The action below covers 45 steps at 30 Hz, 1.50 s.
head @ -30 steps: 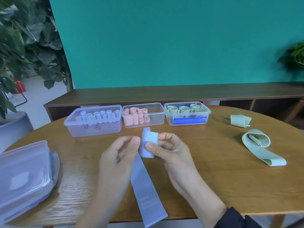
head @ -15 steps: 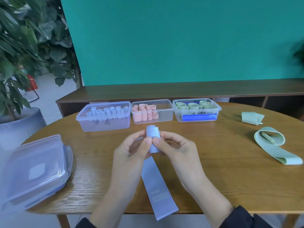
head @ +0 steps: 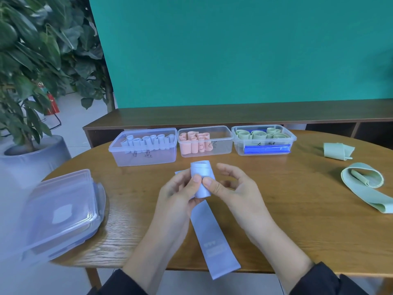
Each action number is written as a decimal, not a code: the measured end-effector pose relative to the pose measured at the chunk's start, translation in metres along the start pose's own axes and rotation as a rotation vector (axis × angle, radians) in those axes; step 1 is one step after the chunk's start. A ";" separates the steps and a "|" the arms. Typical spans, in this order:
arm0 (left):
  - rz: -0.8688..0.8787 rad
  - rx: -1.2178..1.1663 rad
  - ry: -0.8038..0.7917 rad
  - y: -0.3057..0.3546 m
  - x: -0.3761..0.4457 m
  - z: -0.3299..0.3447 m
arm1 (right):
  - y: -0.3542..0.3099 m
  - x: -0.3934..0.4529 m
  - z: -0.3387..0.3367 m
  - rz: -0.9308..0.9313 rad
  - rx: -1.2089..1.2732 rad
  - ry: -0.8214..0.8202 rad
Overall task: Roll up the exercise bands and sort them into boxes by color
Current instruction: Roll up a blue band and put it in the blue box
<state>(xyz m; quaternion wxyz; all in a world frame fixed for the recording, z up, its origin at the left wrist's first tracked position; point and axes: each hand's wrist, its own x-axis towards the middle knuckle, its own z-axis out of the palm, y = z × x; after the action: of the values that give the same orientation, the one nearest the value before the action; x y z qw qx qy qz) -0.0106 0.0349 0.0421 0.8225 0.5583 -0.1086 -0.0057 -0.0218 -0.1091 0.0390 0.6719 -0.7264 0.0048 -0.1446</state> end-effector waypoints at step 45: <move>0.272 0.197 0.688 0.062 0.053 -0.130 | -0.047 0.237 0.244 -0.193 -0.557 -0.310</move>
<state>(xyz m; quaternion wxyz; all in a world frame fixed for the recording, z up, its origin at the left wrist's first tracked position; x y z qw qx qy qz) 0.0582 0.1708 0.0626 0.7465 0.5845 0.1006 0.3015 0.2494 0.0854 0.1198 0.4234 -0.8926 -0.1270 -0.0887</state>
